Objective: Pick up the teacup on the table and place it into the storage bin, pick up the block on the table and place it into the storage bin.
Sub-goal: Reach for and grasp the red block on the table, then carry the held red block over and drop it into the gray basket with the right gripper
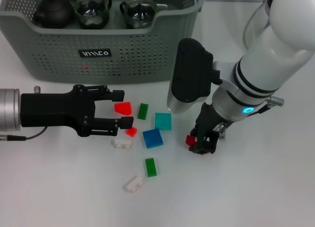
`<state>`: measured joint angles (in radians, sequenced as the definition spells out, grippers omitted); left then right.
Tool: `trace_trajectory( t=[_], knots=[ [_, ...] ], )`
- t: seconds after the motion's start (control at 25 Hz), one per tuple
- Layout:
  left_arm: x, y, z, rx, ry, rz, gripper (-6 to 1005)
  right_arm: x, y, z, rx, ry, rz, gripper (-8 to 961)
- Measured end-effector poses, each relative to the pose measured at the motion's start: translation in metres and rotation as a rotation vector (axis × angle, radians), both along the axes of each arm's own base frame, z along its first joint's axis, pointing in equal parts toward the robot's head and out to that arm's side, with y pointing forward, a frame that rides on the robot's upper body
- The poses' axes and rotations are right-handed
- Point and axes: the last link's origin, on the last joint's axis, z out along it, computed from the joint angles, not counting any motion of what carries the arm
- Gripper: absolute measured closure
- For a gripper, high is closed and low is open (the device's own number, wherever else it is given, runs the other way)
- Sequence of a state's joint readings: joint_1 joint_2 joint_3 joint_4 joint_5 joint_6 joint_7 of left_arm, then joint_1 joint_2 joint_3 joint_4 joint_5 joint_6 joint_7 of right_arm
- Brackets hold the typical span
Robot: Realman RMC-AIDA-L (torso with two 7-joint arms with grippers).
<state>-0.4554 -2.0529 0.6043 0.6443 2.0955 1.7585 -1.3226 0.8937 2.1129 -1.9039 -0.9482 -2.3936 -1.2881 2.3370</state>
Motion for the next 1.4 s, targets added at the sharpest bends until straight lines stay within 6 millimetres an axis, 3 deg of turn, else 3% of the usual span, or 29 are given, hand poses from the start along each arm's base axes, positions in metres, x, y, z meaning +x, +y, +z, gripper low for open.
trace_trajectory(
  t=[0.4, 0.96, 1.28, 1.4],
  knots=[
    [0.000, -0.001, -0.001, 0.002, 0.000, 0.002, 201, 0.000, -0.001, 0.000, 0.010, -0.006, -0.015, 758],
    [-0.012, -0.011, 0.009, -0.012, 0.030, 0.014, 202, -0.011, 0.008, 0.016, 0.037, 0.063, -0.057, 755],
    [-0.033, -0.022, 0.023, 0.046, 0.048, 0.072, 202, -0.050, 0.016, 0.051, 0.021, 0.216, -0.128, 753],
    [-0.036, -0.024, 0.025, 0.064, 0.051, 0.078, 202, -0.078, 0.024, 0.069, 0.024, 0.320, -0.149, 752]
  ],
)
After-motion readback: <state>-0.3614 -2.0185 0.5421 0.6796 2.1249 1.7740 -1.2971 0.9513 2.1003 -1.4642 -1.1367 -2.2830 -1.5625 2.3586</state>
